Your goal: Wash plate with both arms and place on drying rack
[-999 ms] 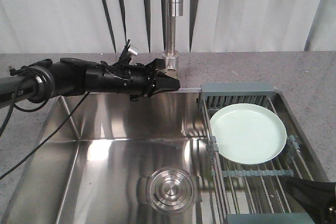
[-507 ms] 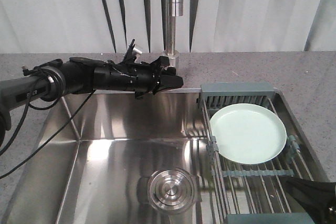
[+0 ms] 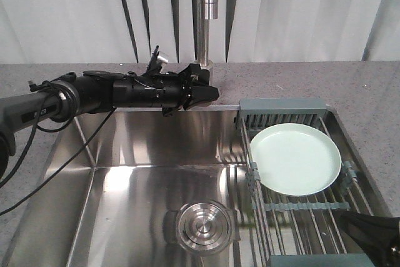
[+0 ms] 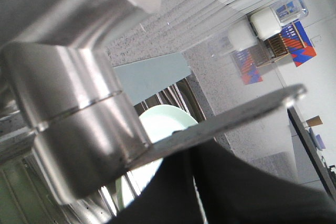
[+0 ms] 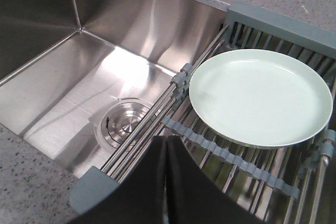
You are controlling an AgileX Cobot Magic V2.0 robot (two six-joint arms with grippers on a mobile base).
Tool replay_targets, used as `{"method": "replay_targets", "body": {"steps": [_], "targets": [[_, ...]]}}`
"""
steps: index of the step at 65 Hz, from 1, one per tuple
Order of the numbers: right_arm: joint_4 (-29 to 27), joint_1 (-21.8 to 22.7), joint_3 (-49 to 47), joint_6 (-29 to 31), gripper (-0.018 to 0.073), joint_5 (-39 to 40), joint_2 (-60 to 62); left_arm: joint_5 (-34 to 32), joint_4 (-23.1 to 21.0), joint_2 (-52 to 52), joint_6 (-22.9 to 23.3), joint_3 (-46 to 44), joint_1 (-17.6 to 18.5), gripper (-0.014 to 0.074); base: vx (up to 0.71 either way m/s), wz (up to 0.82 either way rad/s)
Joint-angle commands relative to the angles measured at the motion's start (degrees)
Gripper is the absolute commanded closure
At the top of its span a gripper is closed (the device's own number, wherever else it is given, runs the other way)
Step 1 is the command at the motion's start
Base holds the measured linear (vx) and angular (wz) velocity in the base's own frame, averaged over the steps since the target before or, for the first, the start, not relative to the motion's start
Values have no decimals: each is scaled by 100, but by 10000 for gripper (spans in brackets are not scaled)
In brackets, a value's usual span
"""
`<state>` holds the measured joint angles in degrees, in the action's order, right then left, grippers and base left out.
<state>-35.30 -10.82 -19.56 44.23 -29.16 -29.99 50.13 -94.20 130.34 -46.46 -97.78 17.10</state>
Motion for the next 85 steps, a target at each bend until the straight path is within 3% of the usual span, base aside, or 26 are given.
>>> {"method": "replay_targets", "body": {"steps": [1,27,54,62,70,85], "targets": [[-97,18,-166,40,568,259,-13,-321,-880,-379,-60,-211,-30,603,0,0],[-97,18,-166,40,568,237,-13,-449,-887,-396,-60,-211,-70,603,0,0],[-97,18,-166,40,568,237,-13,547,-851,-482,-35,-204,-193,603,0,0],[-97,18,-166,40,568,237,-13,740,-762,-644,167,-204,-230,603,0,0],[-97,18,-166,40,568,243,-13,1031,-66,-852,621,-204,-292,603,0,0],[-97,18,-166,40,568,243,-13,1605,2139,-1552,1468,-204,-436,603,0,0]]}}
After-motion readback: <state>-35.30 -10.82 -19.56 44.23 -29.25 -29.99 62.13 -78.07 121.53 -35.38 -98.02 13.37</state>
